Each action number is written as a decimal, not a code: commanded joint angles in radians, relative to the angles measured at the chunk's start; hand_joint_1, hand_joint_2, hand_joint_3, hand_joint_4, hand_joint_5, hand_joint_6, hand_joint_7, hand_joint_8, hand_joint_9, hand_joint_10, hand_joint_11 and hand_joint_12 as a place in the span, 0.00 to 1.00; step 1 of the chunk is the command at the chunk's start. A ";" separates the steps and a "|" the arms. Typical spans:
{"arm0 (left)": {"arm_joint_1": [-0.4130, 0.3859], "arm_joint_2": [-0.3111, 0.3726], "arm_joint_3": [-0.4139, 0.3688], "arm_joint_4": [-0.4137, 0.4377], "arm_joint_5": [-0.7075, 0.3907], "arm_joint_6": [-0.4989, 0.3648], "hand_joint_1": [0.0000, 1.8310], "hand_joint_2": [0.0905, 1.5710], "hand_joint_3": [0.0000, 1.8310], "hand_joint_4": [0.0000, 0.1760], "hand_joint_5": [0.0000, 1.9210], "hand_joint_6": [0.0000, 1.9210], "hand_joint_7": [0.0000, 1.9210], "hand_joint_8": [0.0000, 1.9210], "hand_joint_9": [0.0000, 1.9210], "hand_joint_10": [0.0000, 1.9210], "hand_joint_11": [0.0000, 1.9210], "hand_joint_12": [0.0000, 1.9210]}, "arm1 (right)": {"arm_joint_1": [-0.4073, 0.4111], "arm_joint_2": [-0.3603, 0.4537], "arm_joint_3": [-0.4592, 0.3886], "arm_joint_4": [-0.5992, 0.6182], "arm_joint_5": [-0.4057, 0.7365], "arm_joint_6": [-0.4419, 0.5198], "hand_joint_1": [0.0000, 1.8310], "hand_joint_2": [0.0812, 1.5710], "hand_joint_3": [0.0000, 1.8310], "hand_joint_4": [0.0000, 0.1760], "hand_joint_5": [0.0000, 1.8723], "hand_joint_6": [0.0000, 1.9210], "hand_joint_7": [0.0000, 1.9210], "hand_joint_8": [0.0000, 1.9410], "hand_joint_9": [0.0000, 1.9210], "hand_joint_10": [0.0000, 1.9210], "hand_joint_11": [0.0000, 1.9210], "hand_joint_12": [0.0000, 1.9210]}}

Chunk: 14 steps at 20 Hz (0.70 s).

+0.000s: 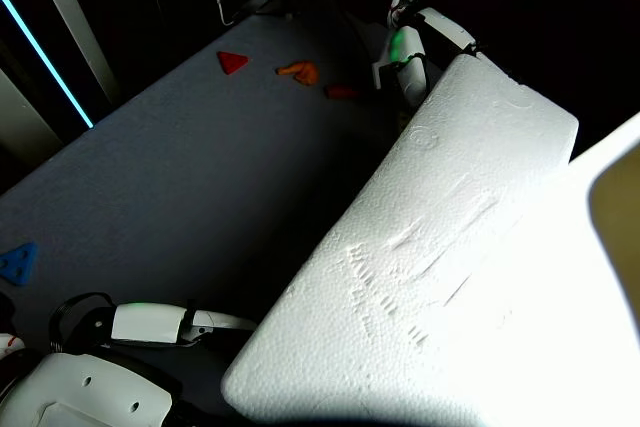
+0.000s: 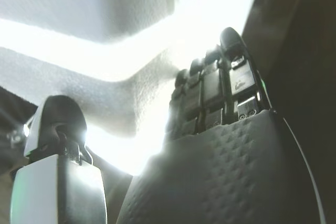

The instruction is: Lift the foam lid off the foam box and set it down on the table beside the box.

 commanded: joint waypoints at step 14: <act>0.052 0.125 -0.181 0.114 -0.312 0.047 0.24 0.75 0.00 0.12 0.07 0.00 0.00 0.00 0.01 0.00 0.01 0.23 | -0.031 0.155 -0.205 -0.172 0.314 -0.064 0.26 0.81 0.00 0.00 0.00 0.25 0.01 0.17 0.00 0.22 0.00 0.77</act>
